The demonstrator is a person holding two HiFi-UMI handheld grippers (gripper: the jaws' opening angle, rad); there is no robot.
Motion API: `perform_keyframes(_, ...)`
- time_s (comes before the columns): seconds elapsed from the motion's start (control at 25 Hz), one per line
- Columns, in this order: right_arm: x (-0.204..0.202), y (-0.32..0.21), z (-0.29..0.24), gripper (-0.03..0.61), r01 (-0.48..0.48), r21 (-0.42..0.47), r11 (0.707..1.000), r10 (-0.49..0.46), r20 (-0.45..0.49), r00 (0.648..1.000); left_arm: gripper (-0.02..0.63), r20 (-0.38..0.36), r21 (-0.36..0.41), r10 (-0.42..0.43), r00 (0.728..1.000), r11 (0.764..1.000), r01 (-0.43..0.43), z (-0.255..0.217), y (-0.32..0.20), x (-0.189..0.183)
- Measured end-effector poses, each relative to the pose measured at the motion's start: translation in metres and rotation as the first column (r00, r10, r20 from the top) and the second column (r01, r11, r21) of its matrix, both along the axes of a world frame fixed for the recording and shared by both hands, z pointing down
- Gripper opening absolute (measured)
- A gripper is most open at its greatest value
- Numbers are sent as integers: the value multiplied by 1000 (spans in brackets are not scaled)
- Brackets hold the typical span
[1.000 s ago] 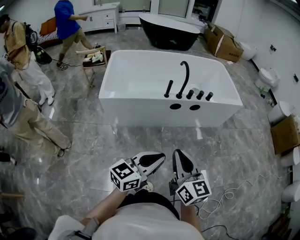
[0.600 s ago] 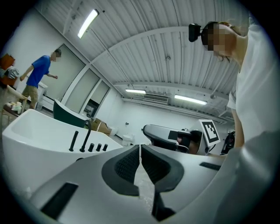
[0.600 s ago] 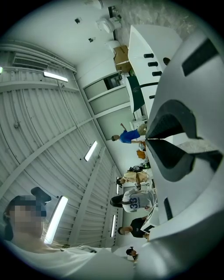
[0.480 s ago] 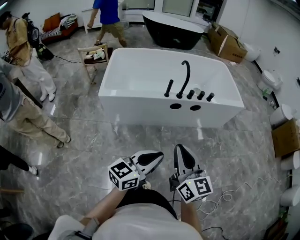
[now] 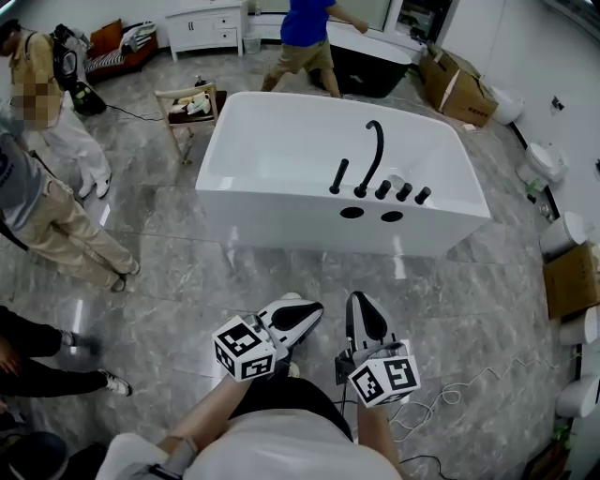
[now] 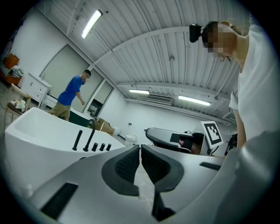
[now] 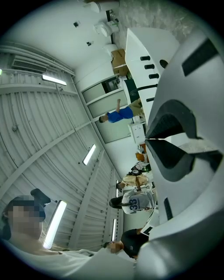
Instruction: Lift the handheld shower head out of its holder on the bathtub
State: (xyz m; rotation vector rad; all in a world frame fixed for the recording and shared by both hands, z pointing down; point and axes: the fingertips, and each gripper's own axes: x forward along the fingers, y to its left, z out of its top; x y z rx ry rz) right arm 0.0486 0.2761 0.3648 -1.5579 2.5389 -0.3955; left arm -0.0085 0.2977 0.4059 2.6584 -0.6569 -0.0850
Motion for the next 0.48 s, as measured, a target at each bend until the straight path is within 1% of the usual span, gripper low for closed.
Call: perform_keyframes(0.48,5,-39,6,18,-15,-20,1000,15,-6,1000,20,-12,-13,14,1000,1000,-14,4,-40,6)
